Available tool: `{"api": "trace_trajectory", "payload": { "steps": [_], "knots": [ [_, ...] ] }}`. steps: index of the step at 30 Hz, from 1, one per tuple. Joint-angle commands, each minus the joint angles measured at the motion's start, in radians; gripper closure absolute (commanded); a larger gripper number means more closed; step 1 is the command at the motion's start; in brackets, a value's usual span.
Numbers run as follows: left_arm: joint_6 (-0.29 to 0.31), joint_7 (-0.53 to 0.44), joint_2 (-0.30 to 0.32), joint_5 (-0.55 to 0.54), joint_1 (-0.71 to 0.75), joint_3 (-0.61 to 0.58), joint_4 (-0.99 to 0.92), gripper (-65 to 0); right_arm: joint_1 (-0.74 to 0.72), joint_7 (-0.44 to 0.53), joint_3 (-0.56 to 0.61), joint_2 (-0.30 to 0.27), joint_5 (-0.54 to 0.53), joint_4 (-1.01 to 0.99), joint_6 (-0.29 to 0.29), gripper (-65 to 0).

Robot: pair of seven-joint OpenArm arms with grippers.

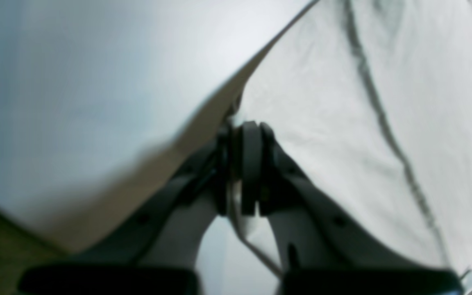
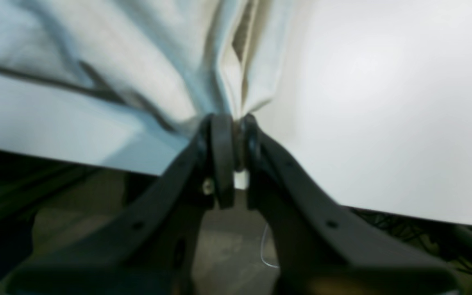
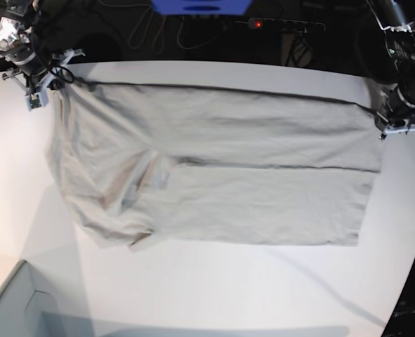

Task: Layout the t-shirt on the table in an organized manner, then fold the t-shirt properly
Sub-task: 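Pull the shirt edges with both grippers to straighten the flat shirt, then grasp the shirt hem corners with both grippers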

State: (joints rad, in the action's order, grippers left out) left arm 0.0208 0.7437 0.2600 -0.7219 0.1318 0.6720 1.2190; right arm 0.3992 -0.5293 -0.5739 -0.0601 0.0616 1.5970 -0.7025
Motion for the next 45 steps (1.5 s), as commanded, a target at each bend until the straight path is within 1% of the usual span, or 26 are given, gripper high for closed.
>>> {"api": "trace_trajectory", "payload": {
  "steps": [1, 4, 6, 8, 12, 13, 15, 17, 20, 22, 25, 26, 30, 34, 35, 37, 39, 41, 43, 45],
  "knots": [
    [0.041, -0.005, 0.017, -0.011, -0.007, 0.007, 0.017, -0.1, 0.005, 0.013, -0.025, -0.013, -0.007, 0.018, 0.004, 0.0],
    [0.13, -0.005, 0.02, -0.011, 0.015, 0.009, 0.017, -0.1, 0.007, 0.013, -0.033, -0.017, -0.007, 0.019, 0.004, 0.0],
    [0.159, -0.006, 0.023, -0.005, 0.018, 0.009, 0.015, -0.1, 0.01, 0.013, -0.031, -0.017, -0.007, 0.021, 0.004, 0.0],
    [0.173, -0.009, 0.023, -0.002, 0.018, 0.009, 0.011, -0.1, 0.019, 0.013, -0.031, -0.016, -0.007, 0.022, 0.004, 0.0],
    [0.175, -0.005, 0.026, -0.002, 0.019, 0.009, 0.011, -0.5, 0.03, 0.013, -0.031, -0.011, -0.007, 0.024, 0.004, 0.0],
    [0.175, -0.003, 0.026, -0.003, 0.021, 0.009, 0.012, -0.6, 0.033, 0.013, -0.031, -0.008, -0.007, 0.026, 0.004, -0.7],
    [0.175, 0.015, 0.028, -0.006, 0.035, 0.012, 0.015, -1.3, 0.034, 0.013, -0.048, 0.003, -0.006, 0.026, 0.004, -4.5],
    [0.175, 0.04, 0.028, -0.008, 0.044, 0.03, 0.017, -5.6, 0.04, 0.013, -0.074, 0.007, -0.004, 0.026, 0.004, -9.2],
    [0.173, 0.095, 0.025, -0.003, 0.038, 0.067, 0.017, -17.7, 0.047, 0.013, -0.088, 0.004, -0.004, 0.027, 0.004, -17.8],
    [0.175, 0.121, 0.025, -0.011, 0.038, 0.099, 0.02, -24.3, 0.047, 0.013, -0.123, 0.004, -0.006, 0.058, 0.004, -21.9],
    [0.175, 0.152, 0.026, -0.011, 0.029, 0.131, 0.045, -29.8, 0.045, 0.01, -0.189, 0.013, -0.007, 0.128, 0.004, -24.0],
    [0.175, 0.164, 0.026, -0.011, 0.021, 0.139, 0.055, -31.5, 0.043, 0.007, -0.206, 0.024, -0.007, 0.154, 0.004, -24.1],
    [0.175, 0.201, 0.028, -0.011, -0.001, 0.176, 0.129, -35.4, 0.013, 0.002, -0.239, 0.038, -0.004, 0.239, 0.004, -24.9],
    [0.175, 0.195, 0.028, -0.003, -0.048, 0.179, 0.198, -37.6, -0.061, 0.002, -0.229, 0.03, -0.001, 0.234, 0.004, -28.0],
    [0.175, 0.195, 0.028, -0.002, -0.074, 0.177, 0.204, -38.0, -0.092, 0.002, -0.226, 0.021, -0.001, 0.223, 0.004, -28.9],
    [0.175, 0.195, 0.026, -0.002, -0.136, 0.17, 0.2, -37.9, -0.176, 0.001, -0.196, 0.012, 0.001, 0.194, 0.004, -30.2],
    [0.169, 0.195, 0.019, 0.002, -0.211, 0.17, 0.183, -37.9, -0.277, 0.001, -0.139, -0.014, 0.016, 0.147, 0.004, -30.4],
    [0.167, 0.195, 0.017, 0.012, -0.275, 0.159, 0.146, -37.9, -0.395, 0.001, -0.064, -0.025, 0.082, 0.076, 0.004, -30.6],
    [0.167, 0.19, 0.017, 0.049, -0.346, 0.104, 0.084, -37.9, -0.524, 0.001, 0.009, -0.025, 0.177, -0.045, 0.004, -30.6],
    [0.17, 0.152, 0.017, 0.092, -0.387, 0.064, 0.035, -37.9, -0.632, 0.008, 0.061, -0.024, 0.252, -0.166, 0.004, -30.6]
  ]
}}
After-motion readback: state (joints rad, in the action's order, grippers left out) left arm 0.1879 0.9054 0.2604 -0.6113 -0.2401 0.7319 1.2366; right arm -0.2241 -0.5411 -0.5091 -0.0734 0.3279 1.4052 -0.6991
